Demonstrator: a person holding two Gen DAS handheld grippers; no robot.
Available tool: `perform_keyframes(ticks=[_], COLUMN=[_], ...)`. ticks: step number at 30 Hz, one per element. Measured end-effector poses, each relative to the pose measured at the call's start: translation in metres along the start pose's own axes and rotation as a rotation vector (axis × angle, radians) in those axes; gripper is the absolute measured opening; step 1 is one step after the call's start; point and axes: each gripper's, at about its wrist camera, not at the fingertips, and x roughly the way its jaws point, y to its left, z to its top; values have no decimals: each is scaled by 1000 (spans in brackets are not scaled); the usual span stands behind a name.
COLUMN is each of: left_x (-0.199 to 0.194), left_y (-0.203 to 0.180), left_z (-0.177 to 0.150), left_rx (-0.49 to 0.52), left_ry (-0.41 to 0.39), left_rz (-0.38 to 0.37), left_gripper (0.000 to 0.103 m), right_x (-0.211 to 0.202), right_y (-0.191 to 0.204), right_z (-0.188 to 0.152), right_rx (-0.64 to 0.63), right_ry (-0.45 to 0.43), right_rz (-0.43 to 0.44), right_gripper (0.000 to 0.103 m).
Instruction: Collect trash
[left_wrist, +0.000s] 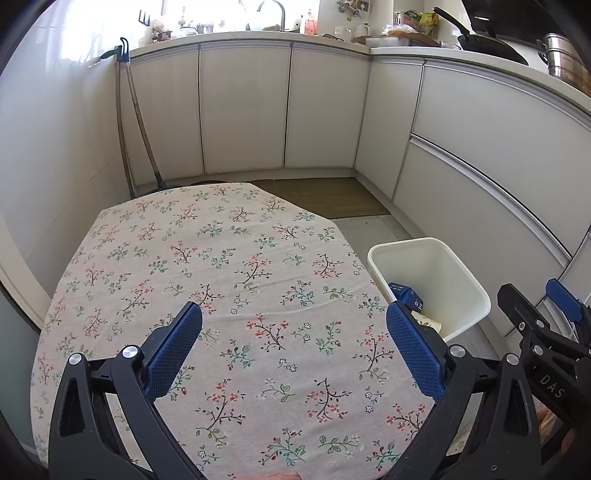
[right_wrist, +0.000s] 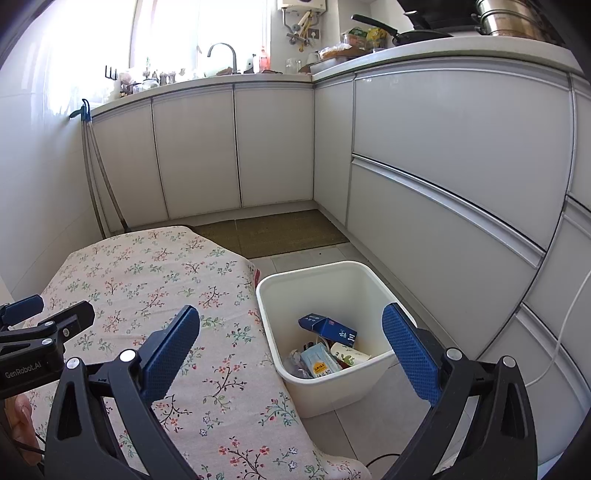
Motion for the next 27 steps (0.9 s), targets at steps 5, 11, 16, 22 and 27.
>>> perform_keyframes(ticks=[5,11,16,22,27], left_x=[1,0,3,2,2], left_y=[0,-2,-3,-6,-6], left_z=[0,-2,-3,-2,-1], left_rx=[1,8,11,16,5], left_ry=[4,-2,3,4,12], left_rz=[-8,-39,-66,-64,-60], left_gripper=[95,84,79,90,95], right_x=[0,2,3,3,3], right_y=[0,0,0,-1,0], right_z=[-1,-1,0,1,0], right_rx=[2,9,13,15,10], right_ry=[5,18,28,27,25], right_rz=[-3,-2,-1,-3,-6], right_gripper=[96,96,96,96,96])
